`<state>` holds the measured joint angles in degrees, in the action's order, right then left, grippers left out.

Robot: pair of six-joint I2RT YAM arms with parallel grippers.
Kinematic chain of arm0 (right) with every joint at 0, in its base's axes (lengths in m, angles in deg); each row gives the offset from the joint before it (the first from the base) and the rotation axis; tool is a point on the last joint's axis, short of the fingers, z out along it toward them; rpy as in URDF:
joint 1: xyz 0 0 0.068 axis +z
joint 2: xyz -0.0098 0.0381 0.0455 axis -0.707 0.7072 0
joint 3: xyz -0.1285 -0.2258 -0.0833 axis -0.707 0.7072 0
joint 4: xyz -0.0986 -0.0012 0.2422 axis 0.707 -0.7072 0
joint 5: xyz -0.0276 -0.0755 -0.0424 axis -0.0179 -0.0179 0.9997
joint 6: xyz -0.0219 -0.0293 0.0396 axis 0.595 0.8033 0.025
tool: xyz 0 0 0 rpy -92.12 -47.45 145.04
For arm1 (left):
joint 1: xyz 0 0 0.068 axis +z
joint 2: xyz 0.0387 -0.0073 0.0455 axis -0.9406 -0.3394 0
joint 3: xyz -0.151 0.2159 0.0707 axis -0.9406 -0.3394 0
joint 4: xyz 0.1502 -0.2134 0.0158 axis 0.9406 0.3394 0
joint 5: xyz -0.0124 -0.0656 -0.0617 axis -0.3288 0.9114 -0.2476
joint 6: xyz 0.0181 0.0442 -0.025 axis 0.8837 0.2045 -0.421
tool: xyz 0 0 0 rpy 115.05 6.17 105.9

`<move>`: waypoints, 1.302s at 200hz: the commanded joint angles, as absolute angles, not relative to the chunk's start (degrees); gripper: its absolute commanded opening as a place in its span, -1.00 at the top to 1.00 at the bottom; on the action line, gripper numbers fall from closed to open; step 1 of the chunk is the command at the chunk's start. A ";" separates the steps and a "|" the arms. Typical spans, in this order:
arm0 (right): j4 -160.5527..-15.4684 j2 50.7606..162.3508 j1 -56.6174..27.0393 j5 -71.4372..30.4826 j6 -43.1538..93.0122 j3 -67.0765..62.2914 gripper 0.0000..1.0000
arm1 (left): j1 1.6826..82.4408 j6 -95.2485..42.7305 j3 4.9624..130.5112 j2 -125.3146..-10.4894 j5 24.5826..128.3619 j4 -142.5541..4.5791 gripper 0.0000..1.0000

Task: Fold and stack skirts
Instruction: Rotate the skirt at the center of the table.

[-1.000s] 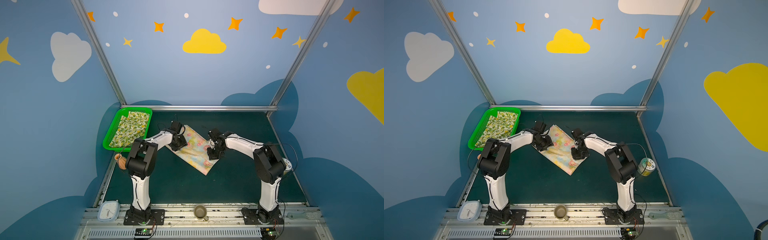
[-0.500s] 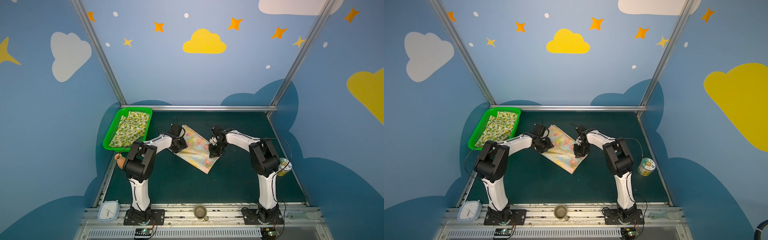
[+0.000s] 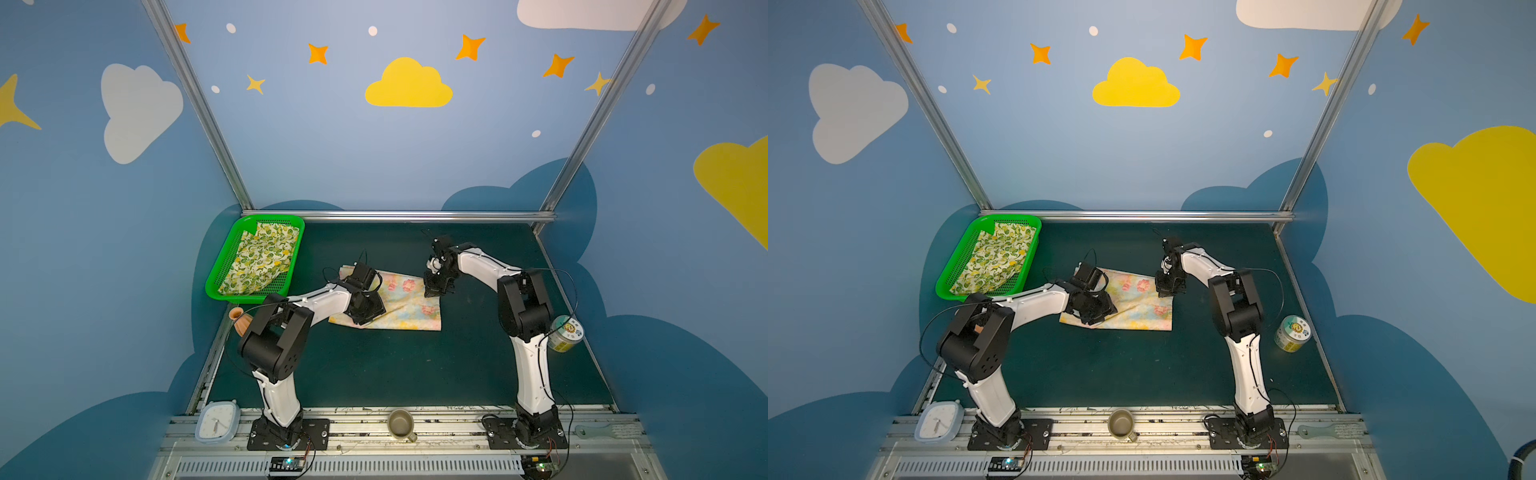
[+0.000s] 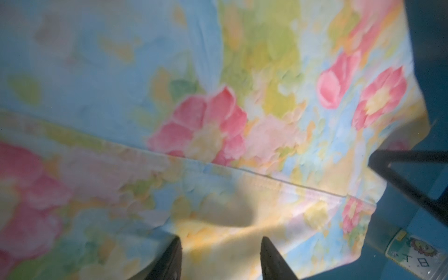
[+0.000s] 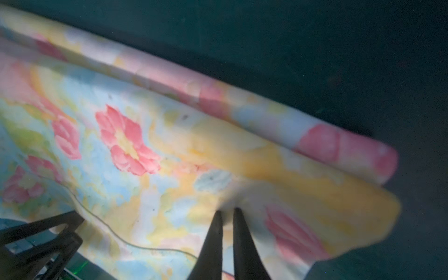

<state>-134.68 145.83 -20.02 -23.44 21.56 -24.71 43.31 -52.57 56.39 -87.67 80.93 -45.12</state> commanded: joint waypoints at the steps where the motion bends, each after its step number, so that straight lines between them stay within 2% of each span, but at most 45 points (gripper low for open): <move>1: -137.60 144.27 -20.13 -19.69 23.04 -24.15 0.74 | 44.47 -51.83 57.55 -85.08 79.34 -38.29 -0.06; 52: -139.30 133.68 -17.15 -19.40 23.42 -18.51 0.70 | 51.61 -47.76 58.86 -80.51 79.23 -34.42 -0.08; 98: -138.27 130.94 -13.47 -19.84 22.17 -13.38 0.70 | 54.54 -46.46 56.74 -80.67 79.62 -34.82 -0.07; 164: -134.71 132.15 -12.24 -22.16 20.65 -6.71 0.74 | 54.59 -48.95 48.26 -79.93 80.78 -38.88 -0.06; 260: -134.98 134.03 -15.68 -22.85 22.63 -4.59 0.76 | 51.37 -53.96 38.65 -73.92 80.44 -41.07 -0.05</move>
